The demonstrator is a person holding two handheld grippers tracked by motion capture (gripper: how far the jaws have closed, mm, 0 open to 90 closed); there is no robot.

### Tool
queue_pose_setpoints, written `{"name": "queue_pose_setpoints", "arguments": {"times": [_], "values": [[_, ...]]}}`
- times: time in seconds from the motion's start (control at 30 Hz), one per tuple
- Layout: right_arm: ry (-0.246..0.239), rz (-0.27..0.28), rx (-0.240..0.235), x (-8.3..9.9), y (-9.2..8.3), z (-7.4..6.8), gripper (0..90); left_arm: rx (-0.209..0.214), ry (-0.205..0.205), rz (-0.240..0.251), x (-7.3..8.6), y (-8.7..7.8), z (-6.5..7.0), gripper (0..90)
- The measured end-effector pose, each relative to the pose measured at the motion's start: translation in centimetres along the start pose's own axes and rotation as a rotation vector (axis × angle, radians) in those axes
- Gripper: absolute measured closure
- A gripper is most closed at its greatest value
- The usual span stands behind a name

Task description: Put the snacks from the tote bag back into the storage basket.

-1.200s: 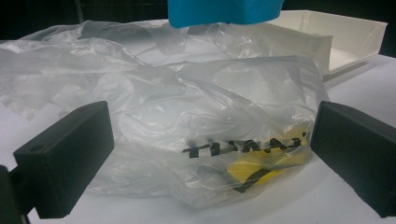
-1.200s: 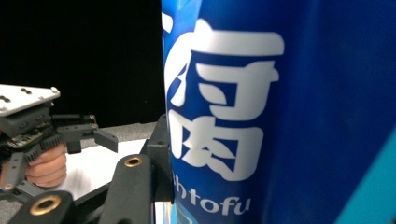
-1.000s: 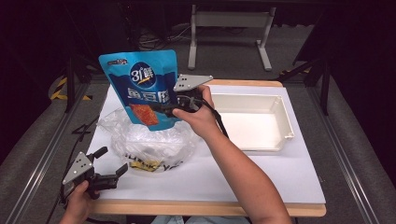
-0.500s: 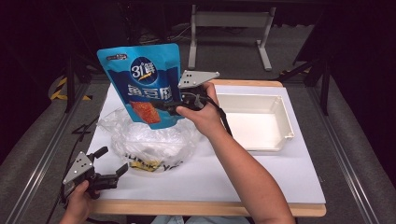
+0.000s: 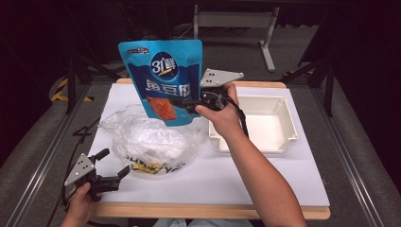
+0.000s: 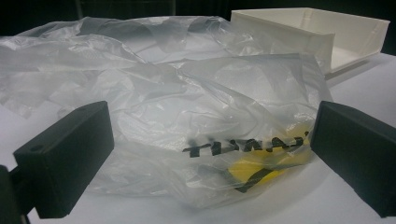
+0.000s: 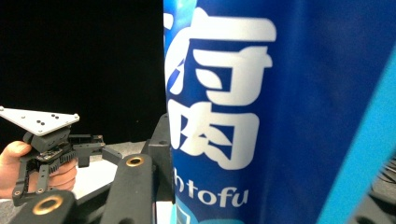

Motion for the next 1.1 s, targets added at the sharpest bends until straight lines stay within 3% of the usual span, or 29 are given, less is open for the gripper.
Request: {"name": "queue_pose_setpoints", "arguments": {"times": [0.67,1.1], "values": [[-0.019,0.000,0.113,-1.3,-6.9,3.0,56.0,-0.009,0.001,-0.010,0.2,0.1,-0.1,0.1],[-0.009,0.003,0.179,-1.2,-10.8,5.0,55.9,-0.011,0.004,-0.015,0.2,0.1,-0.2,0.2]]}}
Point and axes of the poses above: each handheld gripper's, and its own axes: y roughly forward along the jaws, x roughly out of its underside, z roughly to its right, the point moved 9 cm from there along y, roughly forward along the jaws, and after that the axes turned 13 degrees about z, right-handed, at the moved point
